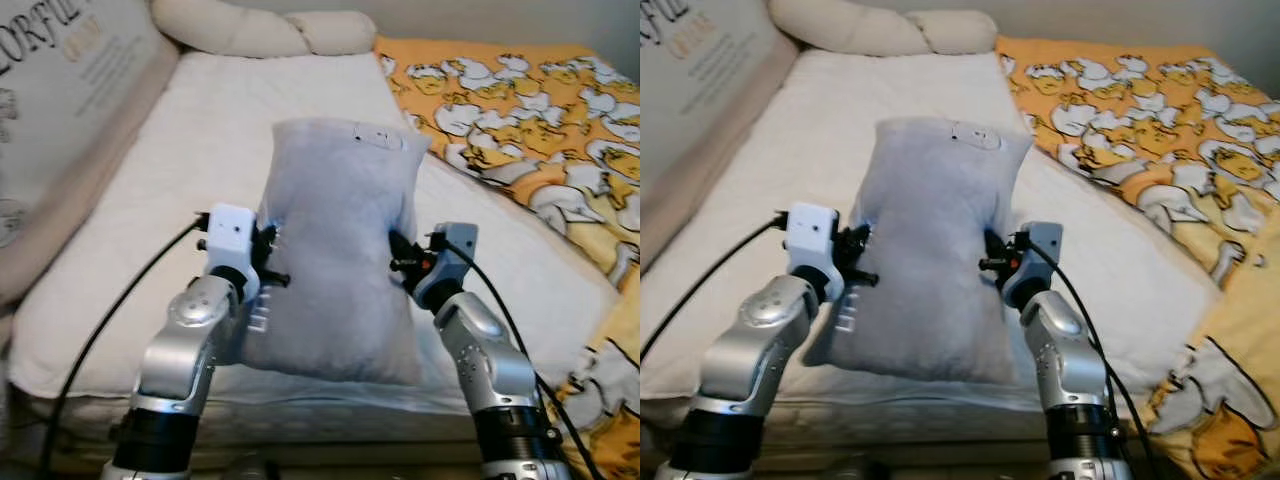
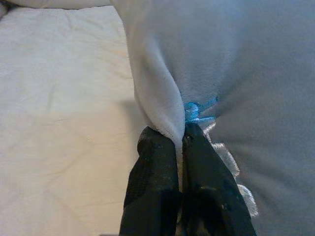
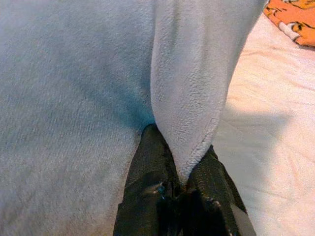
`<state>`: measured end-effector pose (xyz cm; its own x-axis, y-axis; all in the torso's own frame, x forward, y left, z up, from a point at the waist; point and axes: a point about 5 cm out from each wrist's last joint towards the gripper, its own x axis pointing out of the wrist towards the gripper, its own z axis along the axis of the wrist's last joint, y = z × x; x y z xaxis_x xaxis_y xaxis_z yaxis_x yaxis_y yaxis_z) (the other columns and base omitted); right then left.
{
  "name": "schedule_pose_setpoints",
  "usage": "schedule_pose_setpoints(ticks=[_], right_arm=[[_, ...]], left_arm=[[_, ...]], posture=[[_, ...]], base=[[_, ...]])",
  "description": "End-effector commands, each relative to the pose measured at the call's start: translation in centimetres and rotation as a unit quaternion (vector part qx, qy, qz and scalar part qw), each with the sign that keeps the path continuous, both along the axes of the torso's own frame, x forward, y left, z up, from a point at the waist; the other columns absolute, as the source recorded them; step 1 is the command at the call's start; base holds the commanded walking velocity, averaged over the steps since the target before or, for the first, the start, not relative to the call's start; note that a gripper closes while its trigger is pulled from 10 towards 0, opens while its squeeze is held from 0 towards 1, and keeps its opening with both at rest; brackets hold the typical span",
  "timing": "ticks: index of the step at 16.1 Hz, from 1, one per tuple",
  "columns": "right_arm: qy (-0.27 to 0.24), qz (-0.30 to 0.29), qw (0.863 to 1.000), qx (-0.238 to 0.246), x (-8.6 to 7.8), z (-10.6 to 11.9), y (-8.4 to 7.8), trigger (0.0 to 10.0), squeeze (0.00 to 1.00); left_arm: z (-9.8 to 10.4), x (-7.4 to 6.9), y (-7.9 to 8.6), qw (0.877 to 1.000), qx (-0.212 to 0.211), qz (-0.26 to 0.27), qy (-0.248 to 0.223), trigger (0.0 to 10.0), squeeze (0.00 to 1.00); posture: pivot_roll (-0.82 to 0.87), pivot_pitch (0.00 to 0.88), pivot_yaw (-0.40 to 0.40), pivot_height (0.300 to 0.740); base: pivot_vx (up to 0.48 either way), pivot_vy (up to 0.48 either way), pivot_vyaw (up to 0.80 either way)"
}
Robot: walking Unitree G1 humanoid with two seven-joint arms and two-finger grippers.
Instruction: Clean up the room
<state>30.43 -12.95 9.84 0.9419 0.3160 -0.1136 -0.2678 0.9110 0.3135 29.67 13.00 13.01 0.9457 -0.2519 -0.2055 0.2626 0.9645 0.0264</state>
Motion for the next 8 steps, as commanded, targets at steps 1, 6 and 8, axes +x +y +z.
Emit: schedule_pose_setpoints(ticks=[1,6,8], right_arm=[[-0.011,-0.001,1.000,-0.009,0.21,0.75,0.14,10.0,0.00],[-0.014,-0.008,1.000,-0.002,0.48,0.99,0.10,10.0,0.00],[-0.012,-0.010,1.000,0.000,0.45,0.96,0.22,10.0,0.00]], left_arm=[[0.68,0.50,0.78,0.999,0.022,0.013,-0.020,10.0,0.00],[0.86,0.85,0.79,0.999,0.032,0.010,-0.028,10.0,0.00],[0.85,0.88,0.76,0.999,0.032,0.008,-0.028,10.0,0.00]], posture=[[-0.02,0.000,0.017,0.740],[-0.01,0.000,0.017,0.740],[-0.01,0.000,0.017,0.740]], base=[[0.000,0.480,0.00],[0.000,0.472,0.00],[0.000,0.472,0.00]])
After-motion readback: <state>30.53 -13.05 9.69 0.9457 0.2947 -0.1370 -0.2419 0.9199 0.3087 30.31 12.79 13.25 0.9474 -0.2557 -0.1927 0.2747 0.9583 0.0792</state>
